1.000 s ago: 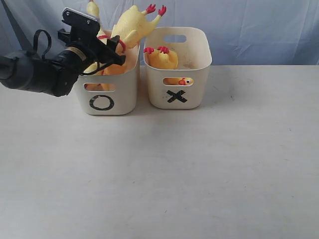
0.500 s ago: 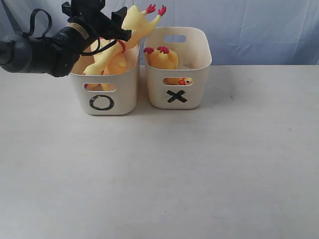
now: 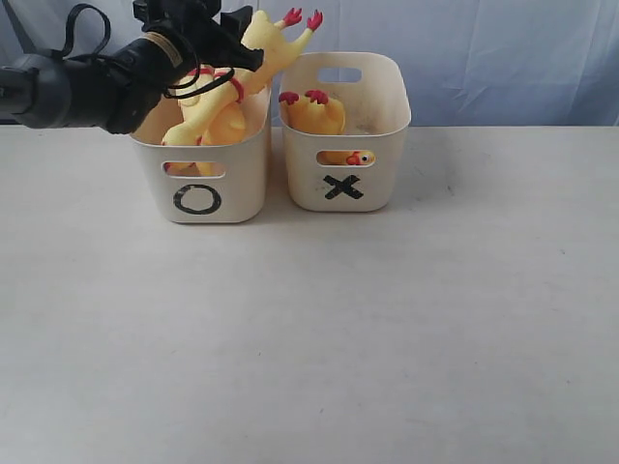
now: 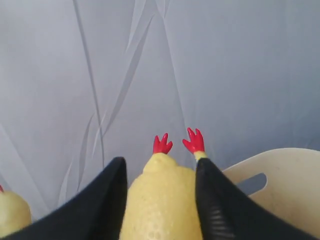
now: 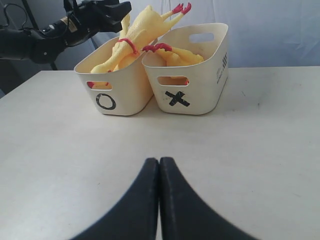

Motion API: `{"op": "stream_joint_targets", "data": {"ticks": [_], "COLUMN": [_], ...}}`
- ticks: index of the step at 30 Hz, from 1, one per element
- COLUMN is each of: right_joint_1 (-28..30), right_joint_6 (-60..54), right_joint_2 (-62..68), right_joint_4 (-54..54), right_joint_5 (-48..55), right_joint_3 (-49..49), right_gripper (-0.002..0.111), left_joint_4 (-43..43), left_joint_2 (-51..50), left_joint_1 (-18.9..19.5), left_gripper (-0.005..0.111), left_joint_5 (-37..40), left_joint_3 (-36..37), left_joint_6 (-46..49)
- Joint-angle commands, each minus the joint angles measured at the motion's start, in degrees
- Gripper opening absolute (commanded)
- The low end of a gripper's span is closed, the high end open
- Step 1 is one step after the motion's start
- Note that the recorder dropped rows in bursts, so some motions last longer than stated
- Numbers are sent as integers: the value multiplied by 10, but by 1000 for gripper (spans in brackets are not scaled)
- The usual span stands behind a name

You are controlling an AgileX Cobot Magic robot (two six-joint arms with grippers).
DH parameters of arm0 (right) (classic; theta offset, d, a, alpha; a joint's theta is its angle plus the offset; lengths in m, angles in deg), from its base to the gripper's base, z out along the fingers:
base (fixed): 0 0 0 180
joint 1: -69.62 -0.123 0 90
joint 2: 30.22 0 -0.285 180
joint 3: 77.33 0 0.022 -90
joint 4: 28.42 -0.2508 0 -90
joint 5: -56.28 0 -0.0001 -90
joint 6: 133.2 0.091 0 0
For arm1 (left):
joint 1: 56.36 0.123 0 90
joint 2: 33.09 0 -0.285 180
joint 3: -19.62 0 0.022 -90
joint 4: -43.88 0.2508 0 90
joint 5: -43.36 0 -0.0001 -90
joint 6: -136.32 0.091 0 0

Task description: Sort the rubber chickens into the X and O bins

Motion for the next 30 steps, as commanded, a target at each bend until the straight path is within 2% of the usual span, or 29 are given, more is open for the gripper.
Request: {"op": "stream_joint_targets", "data": {"ticks": [1,7,12,16,20,23,26,30], "right_joint_1": [2,2,2,2,2,2,2,2], "right_joint_6": [-2,-2,-2,-2,-2,-2,-2,-2], "right_joint_2": [-3,-3,-3,-3,-3,-3,-3,-3], "right_joint_4": [2,2,2,2,2,2,2,2], "right_joint_5": [-4,-4,-4,-4,-4,-4,-4,-4], "right_joint_3": [-3,-3,-3,-3,-3,-3,-3,-3], "right_gripper": [0,0,0,0,0,0,0,0], "left_joint_4": [1,6,76,93,127,222,307,315], "left_joint_2": [21,44,55,62,64,64,57,37], "left_joint_1": [0,2,2,2,0,-3,-3,-3], "left_gripper": [22,0,0,0,0,0,0,0], "left_joint_5": [28,106,190,212,203,172,102,63], "left_joint_3": [-4,-4,-4,-4,-4,-2,-2,-4], "left_joint_6": [-6,-5,-5,-7,-31,-115,-196,-212]}}
